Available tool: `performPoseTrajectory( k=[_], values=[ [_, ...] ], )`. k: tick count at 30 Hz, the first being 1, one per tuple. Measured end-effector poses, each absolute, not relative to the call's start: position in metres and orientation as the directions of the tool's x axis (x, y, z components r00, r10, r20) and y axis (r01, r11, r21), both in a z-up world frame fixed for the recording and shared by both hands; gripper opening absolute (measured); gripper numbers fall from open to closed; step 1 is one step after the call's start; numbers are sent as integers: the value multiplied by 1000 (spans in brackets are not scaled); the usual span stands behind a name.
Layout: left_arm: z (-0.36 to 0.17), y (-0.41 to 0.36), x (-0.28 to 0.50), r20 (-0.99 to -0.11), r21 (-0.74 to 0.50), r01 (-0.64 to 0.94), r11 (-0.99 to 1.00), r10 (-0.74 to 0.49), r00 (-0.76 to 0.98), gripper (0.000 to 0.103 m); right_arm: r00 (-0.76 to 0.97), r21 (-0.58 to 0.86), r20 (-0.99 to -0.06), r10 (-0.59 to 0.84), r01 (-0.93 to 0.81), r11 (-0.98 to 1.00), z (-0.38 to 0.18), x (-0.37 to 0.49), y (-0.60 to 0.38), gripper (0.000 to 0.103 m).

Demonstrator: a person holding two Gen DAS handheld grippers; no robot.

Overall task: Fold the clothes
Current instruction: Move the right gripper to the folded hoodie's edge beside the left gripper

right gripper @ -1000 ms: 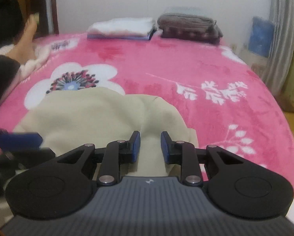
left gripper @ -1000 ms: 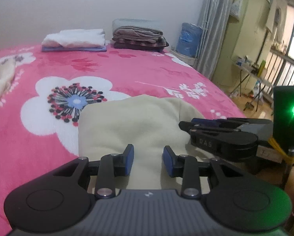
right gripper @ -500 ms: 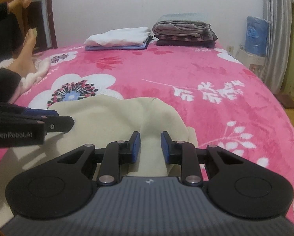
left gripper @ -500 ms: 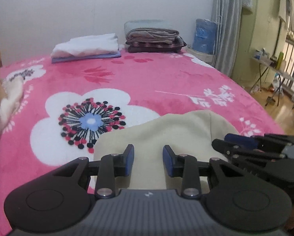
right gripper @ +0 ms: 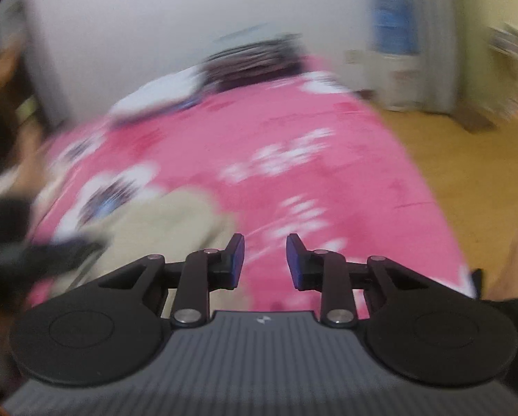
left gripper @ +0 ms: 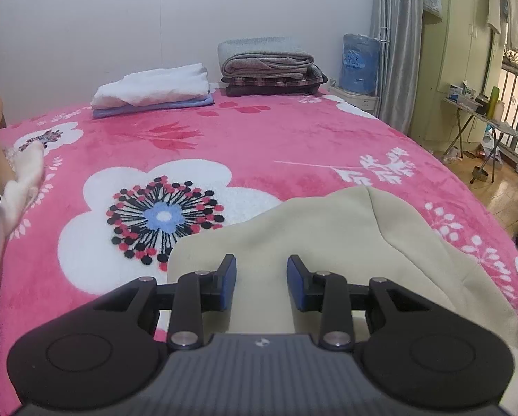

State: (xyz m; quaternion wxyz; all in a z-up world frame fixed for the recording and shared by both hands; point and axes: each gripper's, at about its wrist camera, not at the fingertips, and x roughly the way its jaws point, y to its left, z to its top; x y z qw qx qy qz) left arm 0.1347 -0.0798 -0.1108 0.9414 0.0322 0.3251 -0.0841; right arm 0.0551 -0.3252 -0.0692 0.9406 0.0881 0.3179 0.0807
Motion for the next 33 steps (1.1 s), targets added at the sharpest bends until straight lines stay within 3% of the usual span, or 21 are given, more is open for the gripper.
performPoseTrajectory(
  k=[4,6,11,14,18,21,25,29,33],
  values=[
    [-111,-85,134,-617,45,179,983,-114,779,34,732,206,-583,352,-286,936,-78,23,-282,28],
    [-111,-88,134,-622,73,179,981,-96,777,34,700,164,-632,331,-297,941,-94,18,-262,30],
    [-108,-96,135,-639,134,171,976,-47,768,34,716,100,-651,253,-250,963,-83,17,-243,31],
    [-106,-103,134,-652,182,171,968,-11,758,34,728,110,-623,285,-280,954,-75,5,-236,30],
    [-105,-111,133,-660,242,185,953,22,751,35,721,104,-644,256,-249,963,-101,-2,-234,28],
    [-102,-113,134,-676,250,179,951,39,736,35,713,156,-653,256,-204,966,-88,4,-238,27],
    [-99,-113,135,-694,247,179,952,45,719,37,752,168,-575,323,-278,946,-65,-12,-230,27],
    [-98,-115,134,-701,258,182,949,55,711,38,719,123,-632,290,-276,953,-97,-10,-224,27],
    [-97,-117,134,-707,272,182,945,68,703,40,712,203,-626,320,-247,947,-98,-2,-232,26]
  ],
)
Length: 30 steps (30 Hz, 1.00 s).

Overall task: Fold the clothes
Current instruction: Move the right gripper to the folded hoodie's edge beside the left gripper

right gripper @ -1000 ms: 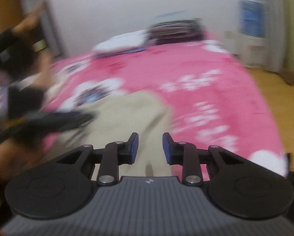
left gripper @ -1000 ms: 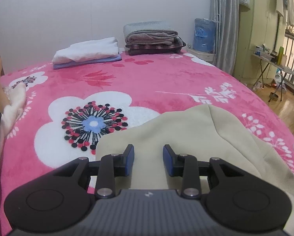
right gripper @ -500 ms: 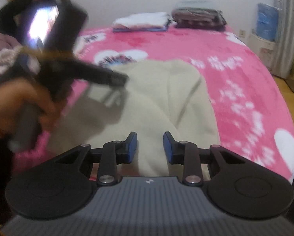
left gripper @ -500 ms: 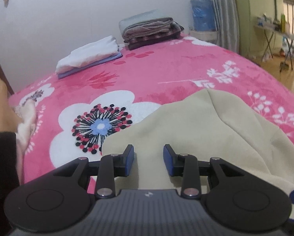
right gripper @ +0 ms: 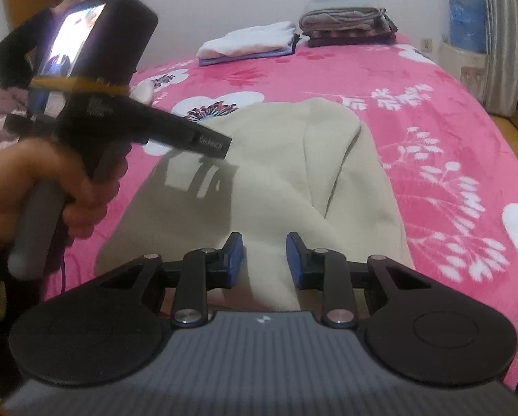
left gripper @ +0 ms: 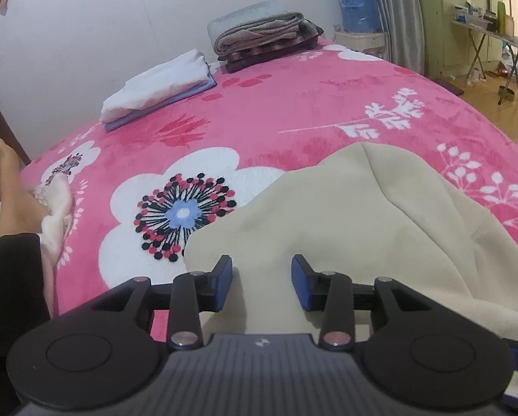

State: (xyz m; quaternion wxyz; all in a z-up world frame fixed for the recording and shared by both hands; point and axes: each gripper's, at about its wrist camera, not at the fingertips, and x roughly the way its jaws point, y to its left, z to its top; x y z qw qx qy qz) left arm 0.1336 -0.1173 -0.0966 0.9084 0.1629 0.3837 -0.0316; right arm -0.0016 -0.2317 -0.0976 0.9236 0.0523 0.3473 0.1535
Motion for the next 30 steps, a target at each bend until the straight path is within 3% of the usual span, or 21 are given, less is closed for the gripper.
performPoseTrajectory(
  k=[12,30],
  values=[
    [-95,-117,135,-713,293,137,946,121,690,57,722,217,-598,348,-272,938,-104,-3,-237,26],
    [-93,-120,134,-717,309,125,943,145,682,59,724,223,-590,358,-281,934,-105,-2,-237,28]
  ],
)
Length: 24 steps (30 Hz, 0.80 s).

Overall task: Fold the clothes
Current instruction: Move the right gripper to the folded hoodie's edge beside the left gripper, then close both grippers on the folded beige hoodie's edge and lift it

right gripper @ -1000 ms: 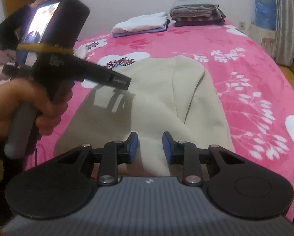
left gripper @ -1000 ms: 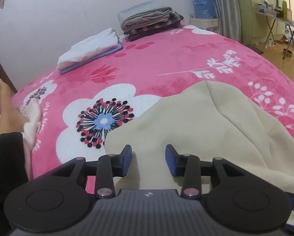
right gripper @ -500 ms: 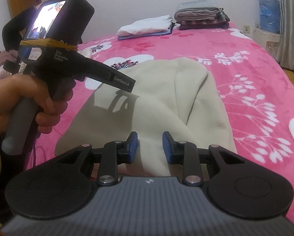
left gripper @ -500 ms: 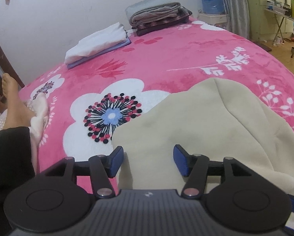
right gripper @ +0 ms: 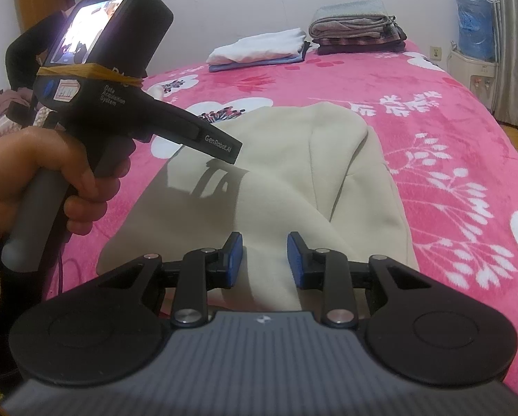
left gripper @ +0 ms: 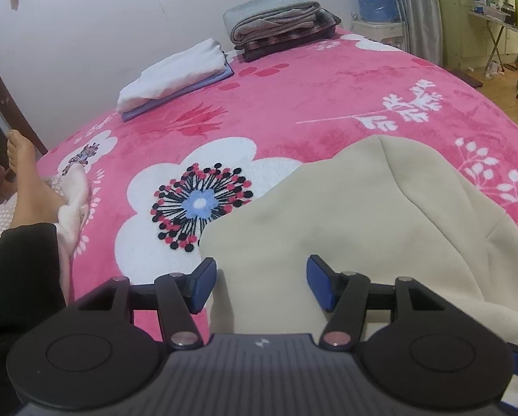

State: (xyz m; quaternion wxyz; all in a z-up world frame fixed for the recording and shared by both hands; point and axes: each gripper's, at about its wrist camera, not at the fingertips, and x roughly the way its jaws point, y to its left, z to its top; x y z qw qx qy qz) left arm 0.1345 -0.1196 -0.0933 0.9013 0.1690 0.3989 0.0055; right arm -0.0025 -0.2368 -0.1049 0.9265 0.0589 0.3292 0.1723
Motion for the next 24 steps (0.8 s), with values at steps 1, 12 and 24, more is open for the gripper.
performPoseTrajectory(
  k=[1,12,24],
  values=[
    [-93,-120,134,-717,310,125,943,146,682,59,724,223,-590,358,-280,934,-105,-2,-237,28],
    [-94,-120,133,-711,315,119,941,151,686,59,726,220,-587,357,-282,934,-104,-4,-236,28],
    [-98,-16,85,-742,-212,24,977,-177,646,88,727,267,-569,383,-278,923,-105,-4,-241,29]
  ],
)
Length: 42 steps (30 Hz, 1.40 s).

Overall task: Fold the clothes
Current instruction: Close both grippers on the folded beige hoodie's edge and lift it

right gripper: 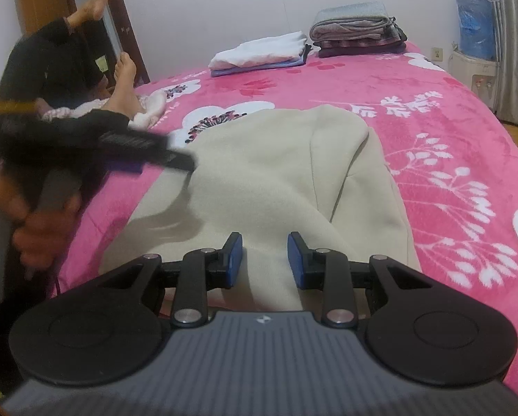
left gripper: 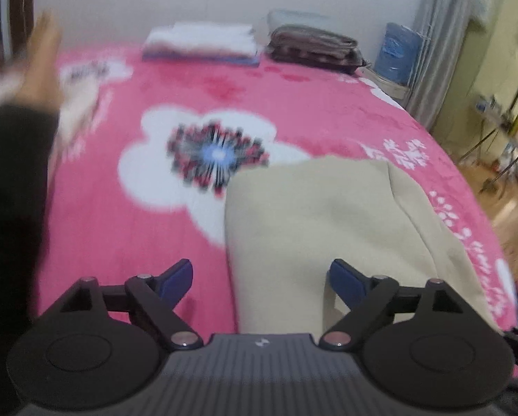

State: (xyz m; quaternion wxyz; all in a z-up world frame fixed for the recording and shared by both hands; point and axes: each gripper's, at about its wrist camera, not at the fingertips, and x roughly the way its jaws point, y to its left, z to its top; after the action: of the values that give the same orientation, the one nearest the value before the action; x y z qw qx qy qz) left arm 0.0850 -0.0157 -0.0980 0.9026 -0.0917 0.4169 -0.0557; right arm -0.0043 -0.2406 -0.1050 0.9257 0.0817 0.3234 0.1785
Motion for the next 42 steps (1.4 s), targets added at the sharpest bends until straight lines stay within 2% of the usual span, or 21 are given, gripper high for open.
performPoseTrajectory(
  k=[4,5,7,8,9,11,17,20,24,30,34,36,38,42],
  values=[
    [-117,-3,95,-773,-385,37,922,-344,533,87,714,421,-540,445,-228,878,-97,1,-264,36],
    [-121,-1,98,-774,-418,32,908,-374,511,87,726,469,-520,450,-199,861,-95,2,-274,44],
    [-129,2,103,-769,-477,15,879,-426,477,87,746,549,-492,449,-134,825,-91,8,-299,52],
    [-132,4,104,-763,-499,6,867,-443,471,88,754,584,-484,445,-100,805,-90,13,-312,54],
    [-134,5,105,-757,-515,1,857,-456,468,88,756,618,-481,444,-67,784,-90,20,-325,55],
    [-138,8,108,-743,-552,-5,834,-488,458,88,714,675,-518,471,3,738,-96,43,-349,66],
    [-149,9,120,-708,-628,-13,778,-564,425,88,536,780,-594,600,200,593,-145,110,-393,68],
    [-154,8,127,-701,-643,-17,765,-580,414,89,469,837,-538,701,202,508,-165,133,-397,70],
    [-156,3,136,-704,-641,-9,768,-583,404,92,367,894,-447,816,153,421,-180,160,-384,70],
    [-156,-8,140,-712,-616,16,787,-566,415,97,191,911,-404,895,-9,413,-184,196,-322,71],
    [-153,-13,138,-723,-592,21,806,-543,428,98,155,886,-429,890,-119,448,-178,201,-293,71],
    [-150,-15,136,-733,-578,17,816,-527,430,95,174,876,-442,880,-125,465,-173,200,-296,62],
    [-145,-16,134,-752,-559,1,829,-507,421,92,206,856,-471,858,-130,501,-169,194,-297,47],
    [-130,-23,136,-784,-537,-29,843,-486,387,82,287,829,-502,815,-106,548,-159,178,-294,41]
  ],
)
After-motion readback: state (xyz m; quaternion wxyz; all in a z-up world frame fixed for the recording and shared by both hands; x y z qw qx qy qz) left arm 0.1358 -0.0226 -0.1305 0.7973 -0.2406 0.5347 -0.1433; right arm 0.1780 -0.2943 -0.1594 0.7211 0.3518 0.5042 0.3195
